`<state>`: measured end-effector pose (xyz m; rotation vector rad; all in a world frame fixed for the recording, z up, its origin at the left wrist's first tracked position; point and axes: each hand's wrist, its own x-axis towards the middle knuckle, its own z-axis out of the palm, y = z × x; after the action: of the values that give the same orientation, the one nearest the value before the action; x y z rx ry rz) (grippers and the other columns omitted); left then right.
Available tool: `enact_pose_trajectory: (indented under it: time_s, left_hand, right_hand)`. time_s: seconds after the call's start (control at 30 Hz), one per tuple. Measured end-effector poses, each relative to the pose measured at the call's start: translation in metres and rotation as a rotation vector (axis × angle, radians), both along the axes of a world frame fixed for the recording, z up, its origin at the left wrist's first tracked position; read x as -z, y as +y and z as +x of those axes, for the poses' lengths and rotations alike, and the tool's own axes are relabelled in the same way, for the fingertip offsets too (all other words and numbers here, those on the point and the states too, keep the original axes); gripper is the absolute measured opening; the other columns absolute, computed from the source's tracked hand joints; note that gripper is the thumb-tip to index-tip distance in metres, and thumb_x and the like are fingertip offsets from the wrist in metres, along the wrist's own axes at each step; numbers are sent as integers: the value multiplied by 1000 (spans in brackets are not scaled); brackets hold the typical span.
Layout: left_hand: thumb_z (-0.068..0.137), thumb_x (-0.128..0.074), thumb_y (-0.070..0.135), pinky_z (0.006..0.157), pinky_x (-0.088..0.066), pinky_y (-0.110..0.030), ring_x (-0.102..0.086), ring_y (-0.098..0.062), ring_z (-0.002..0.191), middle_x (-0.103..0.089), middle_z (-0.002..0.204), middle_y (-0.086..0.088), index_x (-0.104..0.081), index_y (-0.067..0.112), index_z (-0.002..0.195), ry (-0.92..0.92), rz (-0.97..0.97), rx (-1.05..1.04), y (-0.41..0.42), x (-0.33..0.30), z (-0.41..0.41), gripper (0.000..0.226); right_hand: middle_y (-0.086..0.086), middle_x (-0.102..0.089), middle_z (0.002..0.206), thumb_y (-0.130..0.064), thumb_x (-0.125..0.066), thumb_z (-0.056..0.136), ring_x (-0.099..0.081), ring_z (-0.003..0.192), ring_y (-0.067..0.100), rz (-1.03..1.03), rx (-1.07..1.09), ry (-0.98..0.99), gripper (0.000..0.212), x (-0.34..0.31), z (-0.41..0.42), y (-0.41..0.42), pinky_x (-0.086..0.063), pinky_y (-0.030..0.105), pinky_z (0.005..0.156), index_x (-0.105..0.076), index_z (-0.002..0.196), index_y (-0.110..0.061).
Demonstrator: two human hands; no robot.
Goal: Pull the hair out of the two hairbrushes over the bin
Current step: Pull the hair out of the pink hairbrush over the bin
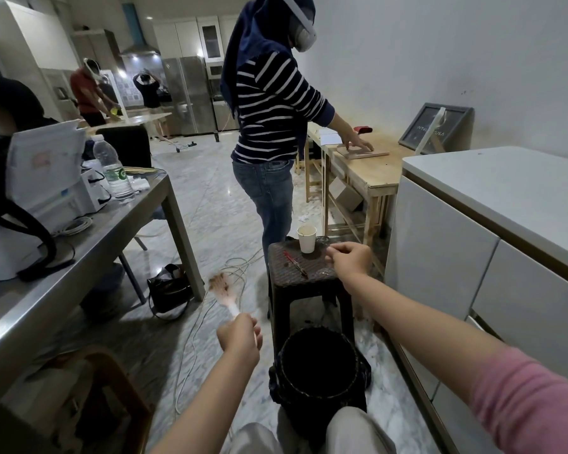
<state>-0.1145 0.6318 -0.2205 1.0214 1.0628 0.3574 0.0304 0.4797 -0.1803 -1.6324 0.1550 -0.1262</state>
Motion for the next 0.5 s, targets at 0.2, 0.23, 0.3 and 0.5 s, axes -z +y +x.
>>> enact_pose_trajectory:
  time_s: [0.2, 0.23, 0.3, 0.5]
  left_hand:
    - [81, -45, -3, 38, -35, -21, -46, -17, 45, -52, 60, -10, -61, -6, 93, -6, -33, -177, 11, 4, 1, 21]
    - [81, -45, -3, 39, -35, -22, -47, -17, 46, -53, 60, -10, -61, -5, 91, -10, -24, -184, 11, 3, 1, 20]
    - [81, -45, -3, 42, -36, -23, -48, -17, 46, -53, 60, -10, -59, -4, 89, -17, 1, -167, 11, 2, 0, 16]
    - [82, -51, -5, 33, -34, -20, -44, -19, 45, -49, 60, -11, -56, -3, 82, -28, 57, 61, 4, 1, 2, 6]
  right_hand:
    - [5, -74, 78, -9, -68, 85, -70, 75, 18, 43, 187, 76, 7, -1, 5, -19, -57, 29, 71, -74, 83, -8]
    - [6, -74, 82, -9, -67, 84, -70, 79, 19, 45, 210, 88, 7, -1, 6, -22, -58, 32, 76, -74, 84, -10]
    - [9, -75, 88, -9, -67, 84, -71, 85, 23, 41, 225, 113, 9, 1, 8, -26, -59, 38, 83, -75, 89, -9]
    - [11, -73, 102, 1, -64, 82, -68, 98, 26, -70, 123, 198, 19, 5, 8, -20, -56, 32, 87, -74, 97, -5]
